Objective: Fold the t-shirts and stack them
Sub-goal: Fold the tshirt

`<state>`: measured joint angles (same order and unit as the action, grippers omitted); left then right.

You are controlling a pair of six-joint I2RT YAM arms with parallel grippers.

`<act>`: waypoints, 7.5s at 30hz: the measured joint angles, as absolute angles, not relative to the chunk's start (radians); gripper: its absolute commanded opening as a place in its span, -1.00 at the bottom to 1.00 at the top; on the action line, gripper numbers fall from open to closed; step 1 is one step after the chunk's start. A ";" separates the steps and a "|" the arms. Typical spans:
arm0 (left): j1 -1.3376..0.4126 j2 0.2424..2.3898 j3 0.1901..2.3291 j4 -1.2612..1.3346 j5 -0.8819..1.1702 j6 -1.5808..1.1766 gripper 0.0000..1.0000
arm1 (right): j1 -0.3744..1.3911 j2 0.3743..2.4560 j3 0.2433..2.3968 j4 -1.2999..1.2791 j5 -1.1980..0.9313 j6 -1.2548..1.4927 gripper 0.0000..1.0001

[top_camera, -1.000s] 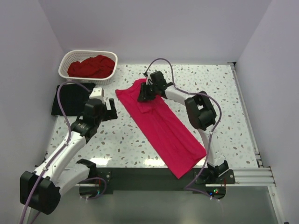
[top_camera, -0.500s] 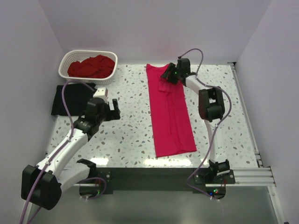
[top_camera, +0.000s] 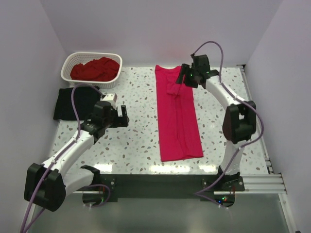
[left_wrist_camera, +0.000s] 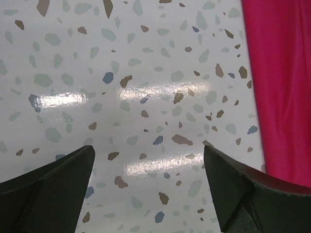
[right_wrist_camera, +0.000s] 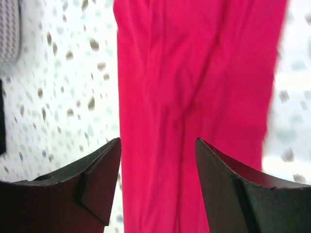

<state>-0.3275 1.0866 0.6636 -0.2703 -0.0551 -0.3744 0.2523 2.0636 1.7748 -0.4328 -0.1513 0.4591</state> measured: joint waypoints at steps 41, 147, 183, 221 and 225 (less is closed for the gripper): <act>-0.971 1.516 0.859 -0.440 -0.034 -0.741 0.40 | 0.493 1.341 0.684 -0.790 0.107 0.581 -0.10; -0.797 1.499 1.105 -0.639 -0.133 -0.741 -1.00 | 0.526 1.383 1.122 -0.913 -0.041 0.471 -1.00; -0.637 1.797 1.177 -0.326 -0.205 -0.599 0.15 | 0.373 1.705 1.212 -0.572 0.004 0.309 -0.11; -0.907 1.676 0.855 -0.118 -0.262 -0.717 -0.76 | 0.387 1.840 1.300 -0.233 -0.040 0.354 -0.44; -0.907 1.658 0.838 -0.120 -0.262 -0.724 -0.76 | 0.364 1.824 1.342 -0.185 -0.119 0.354 -0.38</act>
